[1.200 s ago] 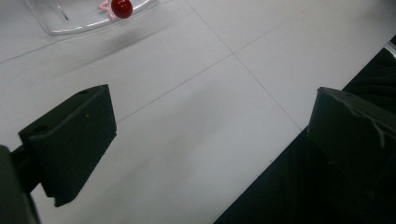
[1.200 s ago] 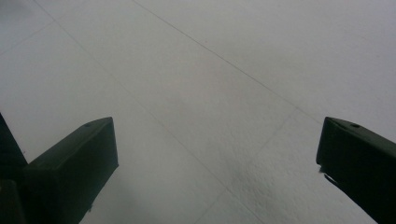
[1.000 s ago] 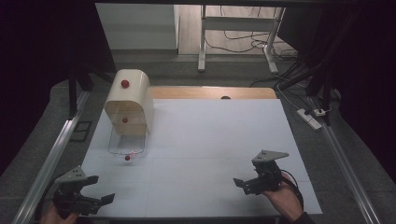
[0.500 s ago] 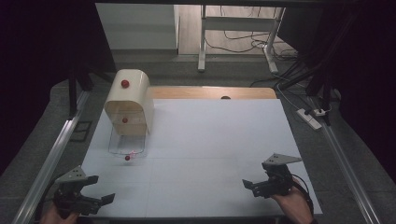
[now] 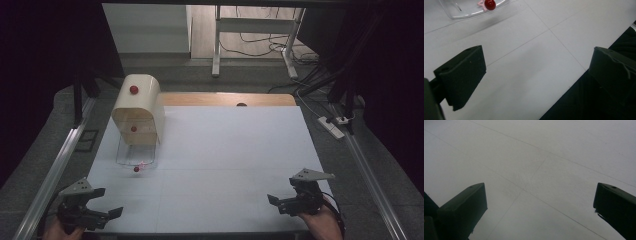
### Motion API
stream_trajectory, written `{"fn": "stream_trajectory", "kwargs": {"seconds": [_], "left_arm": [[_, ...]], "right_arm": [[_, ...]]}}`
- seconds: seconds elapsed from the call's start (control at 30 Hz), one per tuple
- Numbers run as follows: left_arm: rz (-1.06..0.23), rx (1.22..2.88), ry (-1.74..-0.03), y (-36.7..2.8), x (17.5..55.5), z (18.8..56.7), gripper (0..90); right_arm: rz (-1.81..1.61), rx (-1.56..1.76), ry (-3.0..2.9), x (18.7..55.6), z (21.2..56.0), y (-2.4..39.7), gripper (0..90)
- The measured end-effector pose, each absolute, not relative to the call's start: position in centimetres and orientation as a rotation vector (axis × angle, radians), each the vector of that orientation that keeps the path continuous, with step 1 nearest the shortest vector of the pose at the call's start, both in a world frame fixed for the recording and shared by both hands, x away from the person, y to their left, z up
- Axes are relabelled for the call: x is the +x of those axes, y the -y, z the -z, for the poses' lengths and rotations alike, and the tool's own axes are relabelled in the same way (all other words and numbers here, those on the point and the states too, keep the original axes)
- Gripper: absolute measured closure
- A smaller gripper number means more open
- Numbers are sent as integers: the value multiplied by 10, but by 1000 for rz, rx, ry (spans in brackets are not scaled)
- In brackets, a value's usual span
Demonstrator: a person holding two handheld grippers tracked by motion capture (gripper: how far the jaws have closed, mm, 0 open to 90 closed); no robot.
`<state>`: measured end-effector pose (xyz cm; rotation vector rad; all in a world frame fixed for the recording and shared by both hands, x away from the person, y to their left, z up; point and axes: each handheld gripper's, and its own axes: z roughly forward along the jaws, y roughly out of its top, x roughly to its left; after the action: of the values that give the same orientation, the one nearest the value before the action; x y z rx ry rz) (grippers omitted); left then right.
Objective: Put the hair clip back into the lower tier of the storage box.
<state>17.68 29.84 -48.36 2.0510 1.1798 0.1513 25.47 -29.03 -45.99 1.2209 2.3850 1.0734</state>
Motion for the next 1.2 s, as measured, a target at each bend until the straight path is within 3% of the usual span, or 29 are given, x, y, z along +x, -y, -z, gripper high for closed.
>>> {"fn": "stream_trajectory", "kwargs": {"seconds": [1.2], "left_arm": [[-132,2031,-1184,-300,178,484,9]], "right_arm": [[-1081,1278,-2332,237,452,319,0]]}}
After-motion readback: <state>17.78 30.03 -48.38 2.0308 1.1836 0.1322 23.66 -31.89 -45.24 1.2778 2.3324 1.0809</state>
